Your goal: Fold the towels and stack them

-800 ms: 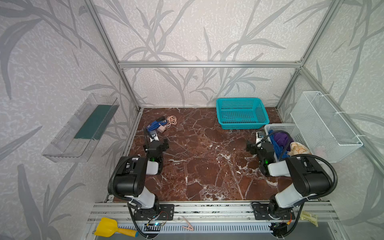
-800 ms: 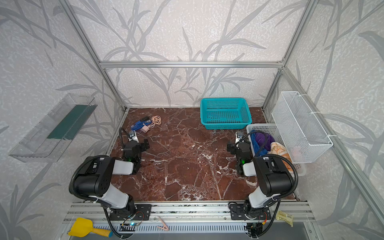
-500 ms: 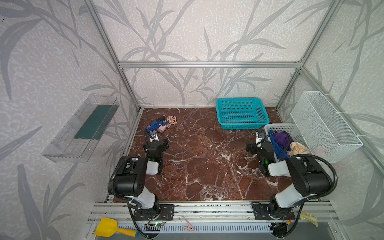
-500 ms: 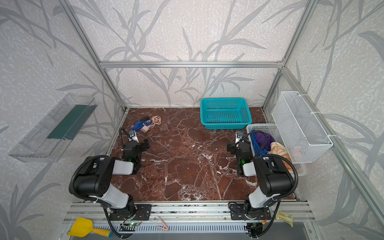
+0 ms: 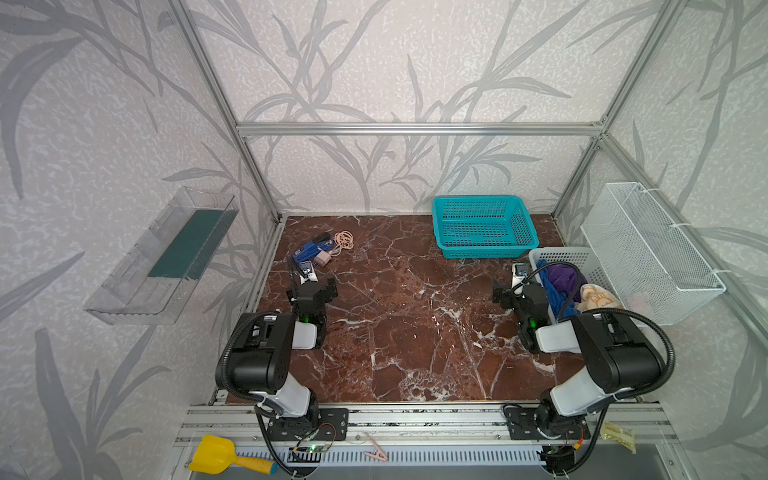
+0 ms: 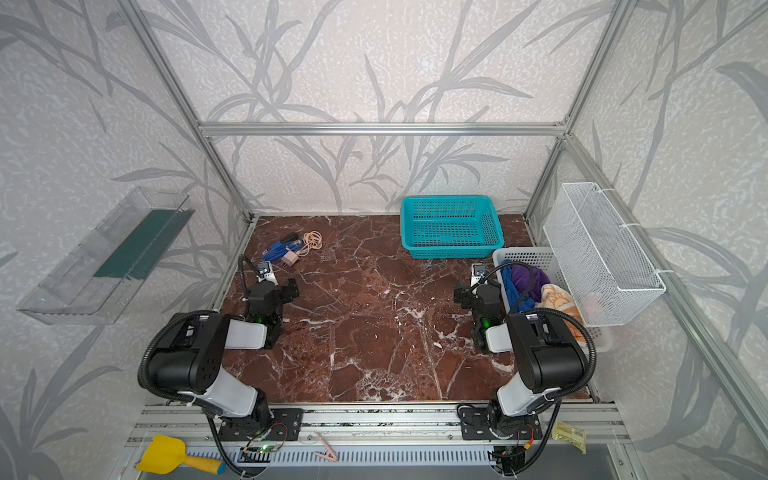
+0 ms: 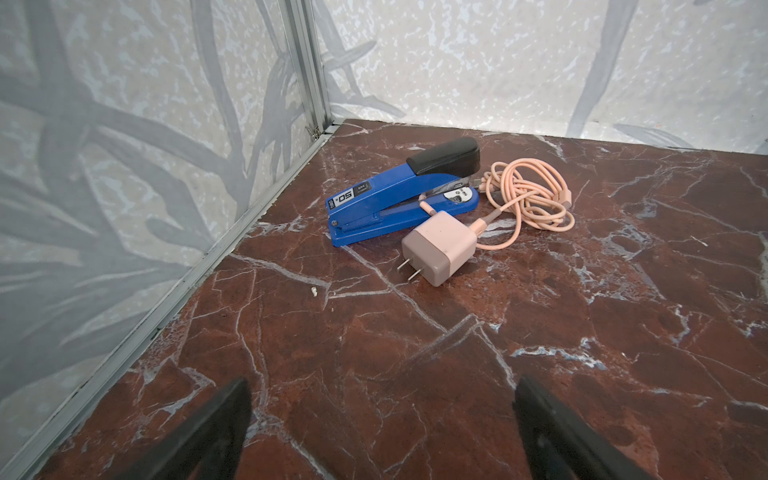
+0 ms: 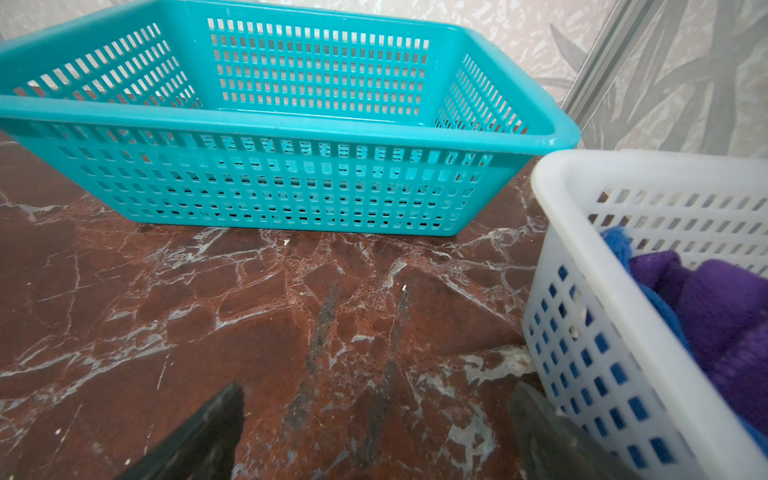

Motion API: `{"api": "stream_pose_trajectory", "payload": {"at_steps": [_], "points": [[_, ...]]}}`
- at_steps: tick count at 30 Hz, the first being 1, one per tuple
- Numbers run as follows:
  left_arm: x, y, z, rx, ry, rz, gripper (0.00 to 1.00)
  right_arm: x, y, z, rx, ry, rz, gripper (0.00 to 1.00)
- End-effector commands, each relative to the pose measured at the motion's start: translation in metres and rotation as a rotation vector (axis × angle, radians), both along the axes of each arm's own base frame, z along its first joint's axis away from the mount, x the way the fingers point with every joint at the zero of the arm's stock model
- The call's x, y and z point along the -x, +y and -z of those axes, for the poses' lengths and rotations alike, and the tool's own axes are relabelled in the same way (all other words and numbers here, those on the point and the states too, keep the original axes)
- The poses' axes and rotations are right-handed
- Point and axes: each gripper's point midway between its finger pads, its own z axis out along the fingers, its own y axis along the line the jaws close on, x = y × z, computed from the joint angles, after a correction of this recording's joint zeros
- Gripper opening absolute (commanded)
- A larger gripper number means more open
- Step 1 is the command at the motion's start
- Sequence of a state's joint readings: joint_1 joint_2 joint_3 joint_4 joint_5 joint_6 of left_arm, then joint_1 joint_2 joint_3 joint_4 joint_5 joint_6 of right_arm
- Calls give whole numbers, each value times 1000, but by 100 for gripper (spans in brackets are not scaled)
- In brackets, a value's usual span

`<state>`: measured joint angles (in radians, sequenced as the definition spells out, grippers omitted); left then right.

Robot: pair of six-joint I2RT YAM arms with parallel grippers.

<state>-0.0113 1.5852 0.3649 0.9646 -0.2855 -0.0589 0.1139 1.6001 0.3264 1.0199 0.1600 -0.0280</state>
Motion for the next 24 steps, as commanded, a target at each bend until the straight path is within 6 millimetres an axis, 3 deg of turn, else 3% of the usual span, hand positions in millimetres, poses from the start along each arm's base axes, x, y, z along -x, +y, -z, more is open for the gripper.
{"api": "stream_pose_trajectory", "payload": {"at_steps": [1,24], "points": [[-3,-1,-8,-11,-23,12,99,-7,-4,-15,5,-48,19,99],[-4,-1,-8,-4,-21,18,99,-5,-2,-21,8,-67,11,99]]}}
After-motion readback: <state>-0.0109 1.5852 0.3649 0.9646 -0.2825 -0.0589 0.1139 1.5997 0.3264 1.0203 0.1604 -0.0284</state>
